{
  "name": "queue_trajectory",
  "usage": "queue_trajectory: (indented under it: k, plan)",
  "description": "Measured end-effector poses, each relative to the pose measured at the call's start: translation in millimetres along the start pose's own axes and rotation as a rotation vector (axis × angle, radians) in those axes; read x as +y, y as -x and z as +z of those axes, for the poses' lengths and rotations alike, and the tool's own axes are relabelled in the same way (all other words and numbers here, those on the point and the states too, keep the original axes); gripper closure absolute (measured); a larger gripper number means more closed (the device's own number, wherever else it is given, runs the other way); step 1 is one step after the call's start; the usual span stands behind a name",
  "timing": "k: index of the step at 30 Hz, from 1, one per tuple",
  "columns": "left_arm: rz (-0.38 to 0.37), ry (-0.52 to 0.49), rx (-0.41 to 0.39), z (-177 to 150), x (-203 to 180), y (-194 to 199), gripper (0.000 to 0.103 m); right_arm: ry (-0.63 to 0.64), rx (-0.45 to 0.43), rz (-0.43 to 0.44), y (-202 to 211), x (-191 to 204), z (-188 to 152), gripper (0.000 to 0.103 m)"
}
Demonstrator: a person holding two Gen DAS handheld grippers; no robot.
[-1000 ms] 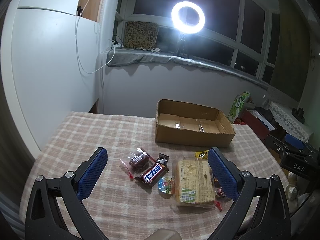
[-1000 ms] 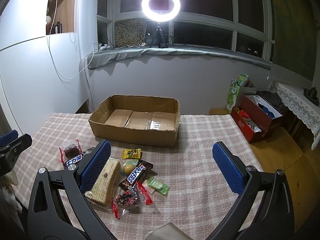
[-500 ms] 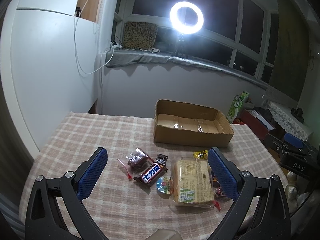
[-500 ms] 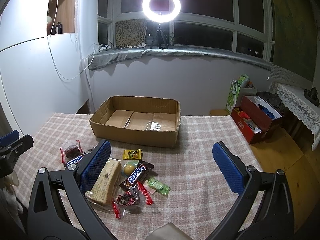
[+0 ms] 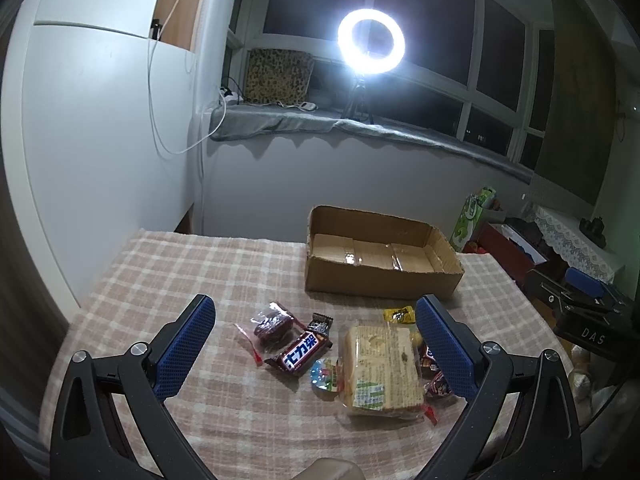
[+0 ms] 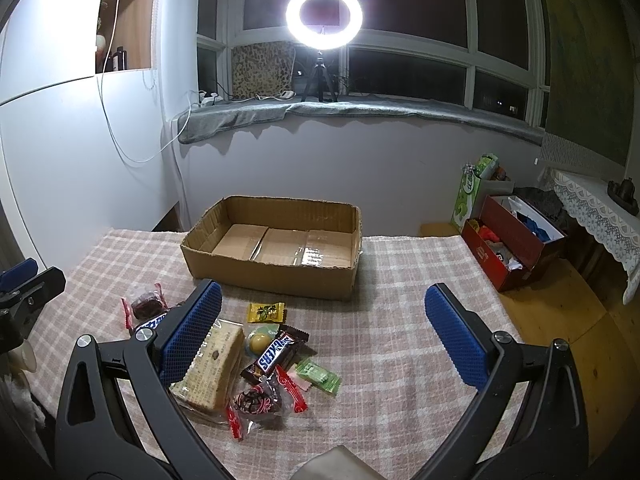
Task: Organize snacks
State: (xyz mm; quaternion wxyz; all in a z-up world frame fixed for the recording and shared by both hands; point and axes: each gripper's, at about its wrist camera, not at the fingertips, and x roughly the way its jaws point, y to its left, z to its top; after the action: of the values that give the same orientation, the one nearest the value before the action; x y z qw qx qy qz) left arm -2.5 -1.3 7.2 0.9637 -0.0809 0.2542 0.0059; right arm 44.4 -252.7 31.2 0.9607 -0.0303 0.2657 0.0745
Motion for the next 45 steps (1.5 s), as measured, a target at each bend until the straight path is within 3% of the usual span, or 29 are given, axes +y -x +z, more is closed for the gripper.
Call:
queue_trajectory:
  k: [45]
  plan:
    - [-0.009, -0.003, 0.004, -3.5, -2.1, 0.4, 0.003, 0.002, -0.001, 0.010, -0.6, 2.5, -7.7, 0.000]
